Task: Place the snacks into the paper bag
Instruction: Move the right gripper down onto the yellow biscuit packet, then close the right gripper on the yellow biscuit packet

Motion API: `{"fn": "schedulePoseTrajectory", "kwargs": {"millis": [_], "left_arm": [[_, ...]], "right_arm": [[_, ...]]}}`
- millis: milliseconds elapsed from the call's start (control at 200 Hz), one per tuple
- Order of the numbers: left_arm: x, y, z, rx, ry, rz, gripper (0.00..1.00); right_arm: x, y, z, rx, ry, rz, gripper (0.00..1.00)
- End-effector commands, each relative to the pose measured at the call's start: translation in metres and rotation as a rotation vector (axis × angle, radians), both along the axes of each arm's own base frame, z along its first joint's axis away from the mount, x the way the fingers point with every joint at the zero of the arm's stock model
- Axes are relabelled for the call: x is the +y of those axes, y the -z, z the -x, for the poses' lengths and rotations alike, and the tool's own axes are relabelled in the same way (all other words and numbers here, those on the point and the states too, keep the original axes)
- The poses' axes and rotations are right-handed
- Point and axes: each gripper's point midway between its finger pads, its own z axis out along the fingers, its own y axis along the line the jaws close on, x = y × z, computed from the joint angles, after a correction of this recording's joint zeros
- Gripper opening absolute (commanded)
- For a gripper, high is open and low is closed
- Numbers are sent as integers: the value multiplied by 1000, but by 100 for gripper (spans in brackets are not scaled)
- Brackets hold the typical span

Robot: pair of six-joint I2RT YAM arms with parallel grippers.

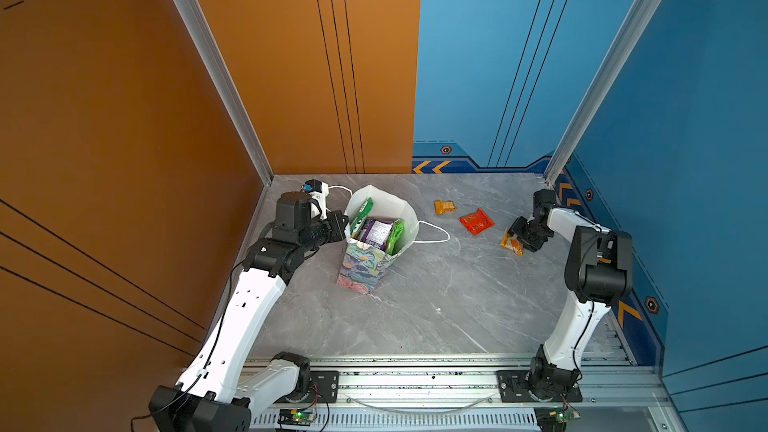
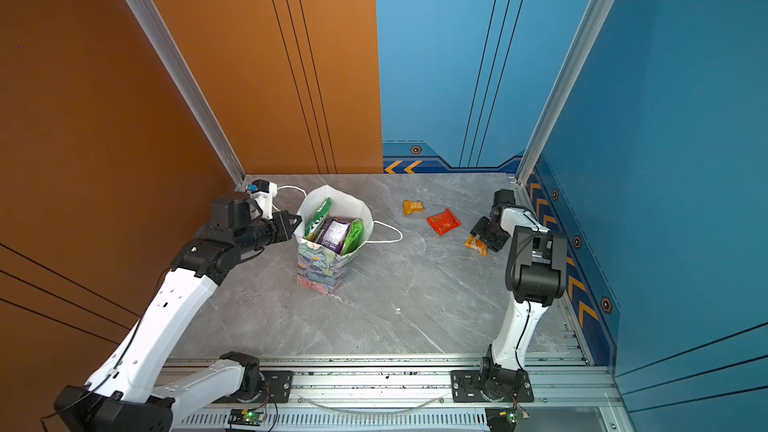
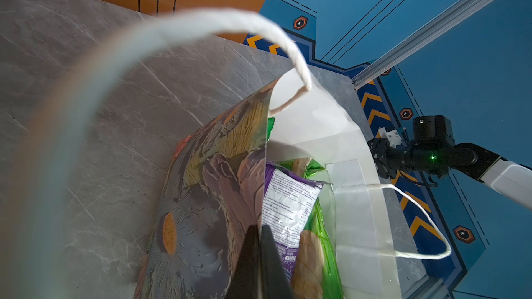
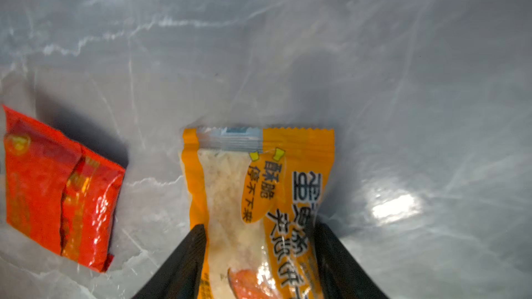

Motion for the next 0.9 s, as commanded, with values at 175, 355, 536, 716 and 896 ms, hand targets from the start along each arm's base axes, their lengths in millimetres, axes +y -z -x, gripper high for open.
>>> {"fn": "schedulePoseTrajectory", "kwargs": {"millis": [175,355,536,716,896], "left_arm": [[-2,-32,-8,-119,11,37,0],[-2,-32,-8,-121,12,37,0],[-2,-30,-9,-116,7,34,0],[-3,-30,-9,-112,11,36,0],[-2,-30,-9,-112,10,35,0]], "right_arm": [[18,10,25,38,-11,-72,53],[27,6,22,-29,-6,-168,42],[31,11,29,-20,-2,-178,30],[32,8,33,-33,0,-178,20],[38,-3,38,-53,-15,-172,15]]}}
